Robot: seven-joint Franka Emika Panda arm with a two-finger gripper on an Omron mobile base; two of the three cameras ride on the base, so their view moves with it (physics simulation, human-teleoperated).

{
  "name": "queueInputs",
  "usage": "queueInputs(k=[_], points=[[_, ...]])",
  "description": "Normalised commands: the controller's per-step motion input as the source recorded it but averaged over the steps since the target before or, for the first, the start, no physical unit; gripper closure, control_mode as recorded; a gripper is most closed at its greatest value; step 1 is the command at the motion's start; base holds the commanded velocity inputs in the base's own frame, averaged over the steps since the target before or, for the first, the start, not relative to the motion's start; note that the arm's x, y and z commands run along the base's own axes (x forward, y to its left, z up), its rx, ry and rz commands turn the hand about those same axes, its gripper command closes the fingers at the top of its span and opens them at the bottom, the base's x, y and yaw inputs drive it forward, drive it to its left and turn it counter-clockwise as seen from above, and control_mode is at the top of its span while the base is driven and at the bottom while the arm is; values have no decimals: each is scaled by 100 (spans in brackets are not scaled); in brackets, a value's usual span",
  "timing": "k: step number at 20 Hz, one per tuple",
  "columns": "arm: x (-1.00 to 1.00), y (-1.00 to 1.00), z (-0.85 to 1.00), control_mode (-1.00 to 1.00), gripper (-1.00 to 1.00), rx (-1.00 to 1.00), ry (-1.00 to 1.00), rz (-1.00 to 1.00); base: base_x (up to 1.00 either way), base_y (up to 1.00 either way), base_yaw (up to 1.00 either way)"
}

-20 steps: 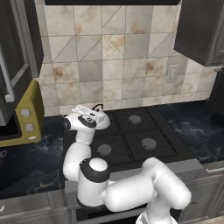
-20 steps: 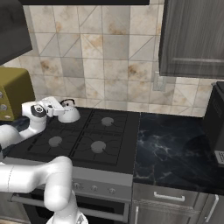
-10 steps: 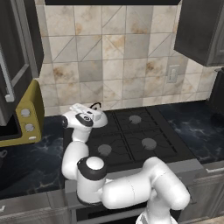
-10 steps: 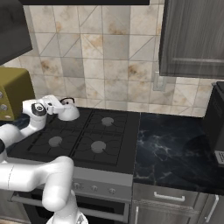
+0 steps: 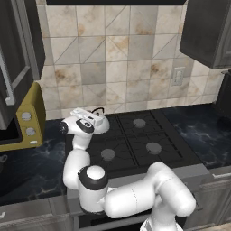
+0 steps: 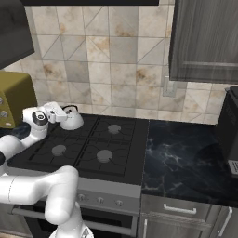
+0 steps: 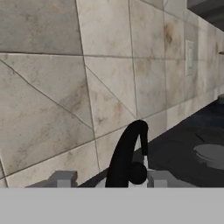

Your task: Pick the kettle from the cabinet and place it on a stove burner. Then pick the pot from the counter and place it on another stove burner. Finally, turn both burners on.

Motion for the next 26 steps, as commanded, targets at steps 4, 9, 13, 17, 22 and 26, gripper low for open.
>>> queueInputs(k=[4, 9, 13, 17, 22, 26], points=[[0, 0, -25, -100, -100, 0, -5, 0, 0, 0, 0], [-3, 14, -10, -100, -100, 0, -2, 0, 0, 0, 0], [-17, 18, -6, -100, -100, 0, 0, 0, 0, 0, 0], [-3, 38, 0, -100, -100, 0, 3, 0, 0, 0, 0], [-8, 27, 0, -100, -100, 0, 5, 0, 0, 0, 0], [-10, 16, 0, -100, -100, 0, 6, -1, 0, 0, 0]])
